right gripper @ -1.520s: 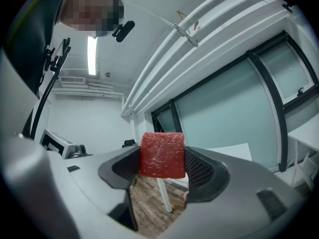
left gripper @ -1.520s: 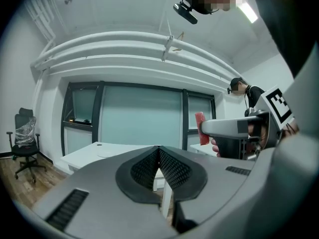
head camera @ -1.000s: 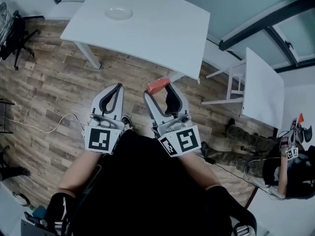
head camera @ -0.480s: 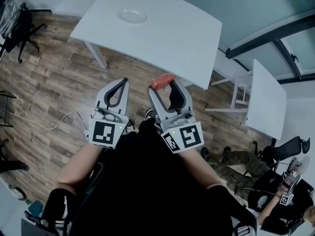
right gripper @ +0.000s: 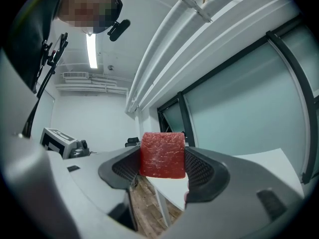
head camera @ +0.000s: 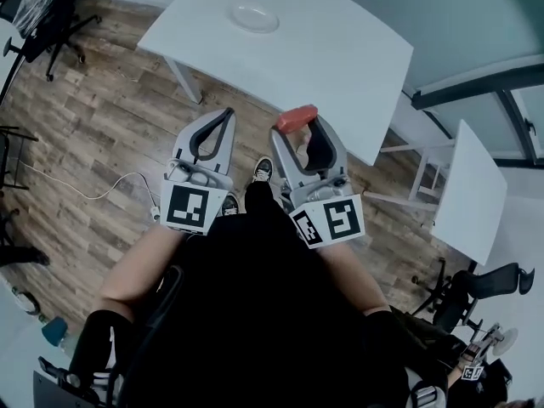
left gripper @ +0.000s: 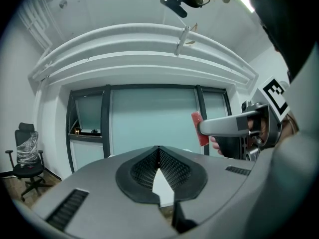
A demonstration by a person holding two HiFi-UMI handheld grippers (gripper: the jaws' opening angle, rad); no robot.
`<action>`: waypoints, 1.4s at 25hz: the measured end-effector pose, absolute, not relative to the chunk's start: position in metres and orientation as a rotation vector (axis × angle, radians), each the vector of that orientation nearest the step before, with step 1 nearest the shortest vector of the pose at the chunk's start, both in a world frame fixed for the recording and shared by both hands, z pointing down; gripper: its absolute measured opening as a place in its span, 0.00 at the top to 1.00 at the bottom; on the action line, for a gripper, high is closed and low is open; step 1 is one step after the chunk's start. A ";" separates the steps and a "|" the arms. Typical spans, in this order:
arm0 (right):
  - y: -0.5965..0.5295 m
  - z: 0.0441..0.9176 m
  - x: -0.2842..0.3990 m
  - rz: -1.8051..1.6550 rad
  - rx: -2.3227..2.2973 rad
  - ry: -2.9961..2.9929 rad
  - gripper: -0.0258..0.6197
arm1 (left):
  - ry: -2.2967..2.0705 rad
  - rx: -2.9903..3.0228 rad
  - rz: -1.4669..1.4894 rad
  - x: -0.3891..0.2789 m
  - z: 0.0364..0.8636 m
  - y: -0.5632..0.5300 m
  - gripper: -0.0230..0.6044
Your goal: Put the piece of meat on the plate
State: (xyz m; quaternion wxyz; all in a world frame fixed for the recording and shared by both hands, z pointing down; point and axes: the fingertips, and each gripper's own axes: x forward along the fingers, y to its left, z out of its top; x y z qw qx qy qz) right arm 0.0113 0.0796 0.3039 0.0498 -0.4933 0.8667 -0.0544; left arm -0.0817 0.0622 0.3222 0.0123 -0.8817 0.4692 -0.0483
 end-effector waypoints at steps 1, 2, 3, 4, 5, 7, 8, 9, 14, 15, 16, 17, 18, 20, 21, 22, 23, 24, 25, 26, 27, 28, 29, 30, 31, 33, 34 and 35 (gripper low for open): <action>0.073 0.304 0.014 -0.168 -1.492 2.643 0.53 | 1.475 -2.744 -0.161 -0.080 0.323 0.056 0.98; 0.067 0.305 0.017 -0.168 -1.484 2.647 0.53 | 1.483 -2.737 -0.167 -0.077 0.323 0.048 0.98; 0.060 0.306 0.019 -0.169 -1.476 2.651 0.53 | 1.488 -2.727 -0.166 -0.074 0.323 0.040 0.98; 0.053 0.307 0.022 -0.171 -1.470 2.655 0.53 | 1.488 -2.715 -0.161 -0.071 0.321 0.032 0.98; 0.046 0.309 0.024 -0.175 -1.463 2.658 0.53 | 1.487 -2.705 -0.155 -0.068 0.319 0.024 0.98; 0.032 0.310 0.027 -0.181 -1.445 2.665 0.53 | 1.493 -2.688 -0.147 -0.062 0.316 0.010 0.98; 0.025 0.310 0.029 -0.181 -1.435 2.668 0.53 | 1.502 -2.683 -0.145 -0.060 0.316 0.004 0.98; 0.019 0.310 0.030 -0.180 -1.425 2.671 0.53 | 1.513 -2.679 -0.144 -0.058 0.316 -0.002 0.98; -0.016 0.309 0.038 -0.176 -1.371 2.689 0.53 | 1.562 -2.665 -0.153 -0.046 0.320 -0.034 0.98; -0.026 0.309 0.041 -0.179 -1.362 2.693 0.53 | 1.565 -2.658 -0.157 -0.043 0.319 -0.042 0.98; -0.035 0.308 0.044 -0.183 -1.353 2.696 0.53 | 1.569 -2.651 -0.161 -0.040 0.319 -0.050 0.98; -0.042 0.308 0.047 -0.187 -1.343 2.700 0.53 | 1.579 -2.648 -0.165 -0.037 0.318 -0.057 0.98; -0.049 0.308 0.048 -0.190 -1.332 2.705 0.53 | 1.595 -2.647 -0.170 -0.035 0.318 -0.062 0.98; -0.058 0.308 0.050 -0.192 -1.309 2.716 0.53 | 1.620 -2.638 -0.178 -0.034 0.317 -0.070 0.98; -0.060 0.308 0.050 -0.192 -1.298 2.723 0.53 | 1.627 -2.627 -0.182 -0.033 0.317 -0.071 0.98; -0.061 0.309 0.050 -0.190 -1.287 2.730 0.53 | 1.634 -2.612 -0.189 -0.032 0.317 -0.071 0.98; -0.063 0.310 0.051 -0.188 -1.278 2.735 0.53 | 1.640 -2.597 -0.197 -0.031 0.318 -0.070 0.98; -0.065 0.310 0.051 -0.188 -1.272 2.738 0.53 | 1.649 -2.589 -0.201 -0.030 0.318 -0.071 0.98; -0.068 0.311 0.051 -0.192 -1.268 2.739 0.53 | 1.662 -2.587 -0.197 -0.029 0.318 -0.073 0.98; -0.071 0.312 0.051 -0.200 -1.263 2.740 0.53 | 1.675 -2.588 -0.188 -0.029 0.318 -0.075 0.98; -0.072 0.312 0.051 -0.206 -1.256 2.743 0.53 | 1.687 -2.588 -0.181 -0.030 0.318 -0.076 0.98; -0.072 0.312 0.051 -0.207 -1.248 2.749 0.53 | 1.695 -2.584 -0.179 -0.031 0.317 -0.077 0.98; -0.072 0.312 0.050 -0.204 -1.240 2.757 0.53 | 1.702 -2.580 -0.181 -0.032 0.316 -0.077 0.98; -0.071 0.313 0.050 -0.202 -1.235 2.764 0.53 | 1.707 -2.576 -0.185 -0.033 0.316 -0.077 0.98; -0.071 0.313 0.050 -0.204 -1.233 2.767 0.53 | 1.713 -2.573 -0.189 -0.034 0.316 -0.078 0.98; -0.070 0.317 0.052 -0.221 -1.240 2.766 0.53 | 1.721 -2.575 -0.194 -0.036 0.319 -0.079 0.98; -0.072 0.320 0.051 -0.229 -1.248 2.766 0.53 | 1.723 -2.581 -0.197 -0.037 0.322 -0.081 0.98; -0.076 0.323 0.049 -0.233 -1.256 2.768 0.53 | 1.721 -2.590 -0.200 -0.040 0.325 -0.086 0.98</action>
